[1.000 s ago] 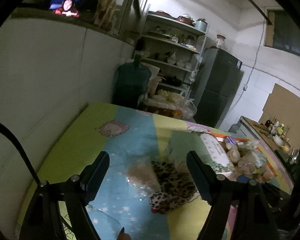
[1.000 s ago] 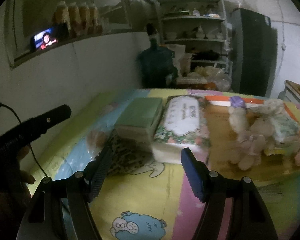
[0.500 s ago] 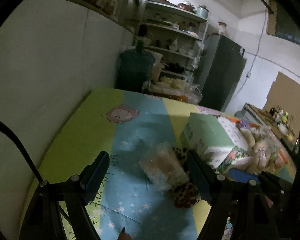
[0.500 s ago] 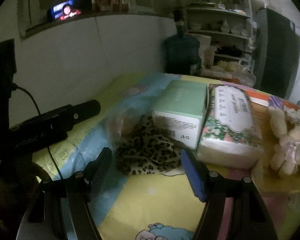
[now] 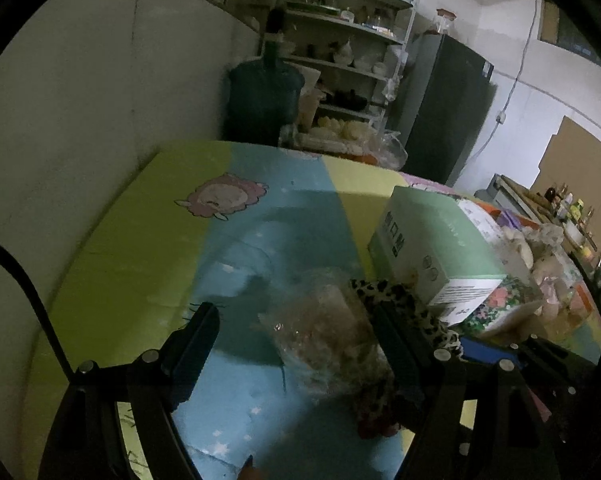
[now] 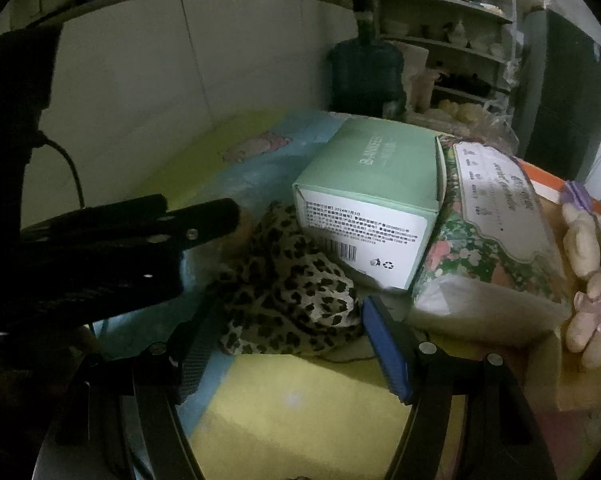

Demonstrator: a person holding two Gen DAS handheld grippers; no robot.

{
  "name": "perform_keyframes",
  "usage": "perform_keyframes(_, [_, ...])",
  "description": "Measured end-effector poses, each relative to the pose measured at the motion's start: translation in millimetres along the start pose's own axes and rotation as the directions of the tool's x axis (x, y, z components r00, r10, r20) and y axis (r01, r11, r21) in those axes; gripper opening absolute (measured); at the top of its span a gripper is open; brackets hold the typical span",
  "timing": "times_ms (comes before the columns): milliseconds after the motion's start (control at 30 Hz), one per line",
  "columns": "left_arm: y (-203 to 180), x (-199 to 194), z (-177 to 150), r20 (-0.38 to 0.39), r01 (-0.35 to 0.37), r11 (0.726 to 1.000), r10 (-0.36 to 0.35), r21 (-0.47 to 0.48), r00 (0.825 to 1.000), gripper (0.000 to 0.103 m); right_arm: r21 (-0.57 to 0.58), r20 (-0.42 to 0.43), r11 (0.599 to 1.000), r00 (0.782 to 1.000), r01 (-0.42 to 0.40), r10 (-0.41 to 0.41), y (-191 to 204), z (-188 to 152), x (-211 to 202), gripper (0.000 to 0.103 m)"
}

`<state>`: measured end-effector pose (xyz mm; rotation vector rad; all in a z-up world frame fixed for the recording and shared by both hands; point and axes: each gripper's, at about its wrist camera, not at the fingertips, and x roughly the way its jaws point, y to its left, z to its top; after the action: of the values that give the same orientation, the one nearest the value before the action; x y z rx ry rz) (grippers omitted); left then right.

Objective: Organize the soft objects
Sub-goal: 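Grasp the clear plastic bag with the left gripper while the right grasps the leopard-print cloth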

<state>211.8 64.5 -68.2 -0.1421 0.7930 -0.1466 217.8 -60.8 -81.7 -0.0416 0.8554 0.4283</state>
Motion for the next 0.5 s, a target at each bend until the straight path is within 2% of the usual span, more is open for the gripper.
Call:
perform_keyframes(200, [3.1, 18.4, -3.2, -0.08, 0.008, 1.0, -0.01, -0.029, 0.997, 0.079, -0.008, -0.028, 1.0, 0.999, -0.015, 0.015, 2.7, -0.3, 5.1, 0.072])
perform_keyframes(233, [4.0, 20.4, -3.6, -0.09, 0.014, 0.999, -0.017, -0.033, 0.996, 0.079, -0.009, -0.03, 1.0, 0.999, -0.015, 0.014, 3.4, -0.6, 5.7, 0.068])
perform_keyframes(300, [4.9, 18.1, -3.9, -0.08, 0.021, 0.999, -0.024, -0.038, 0.997, 0.069, -0.007, -0.03, 1.0, 1.0, -0.003, 0.003, 0.8, 1.1, 6.2, 0.051])
perform_keyframes(367, [6.9, 17.5, -5.1, -0.077, 0.018, 0.999, -0.022, -0.049, 0.997, 0.055, -0.005, -0.03, 1.0, 1.0, 0.001, -0.002, 1.7, -0.6, 5.9, 0.042])
perform_keyframes(500, [13.0, 13.3, -6.9, -0.067, 0.021, 0.997, -0.027, -0.078, 0.997, 0.054, -0.019, -0.028, 1.0, 0.999, 0.022, -0.022, 3.6, -2.1, 4.6, 0.023])
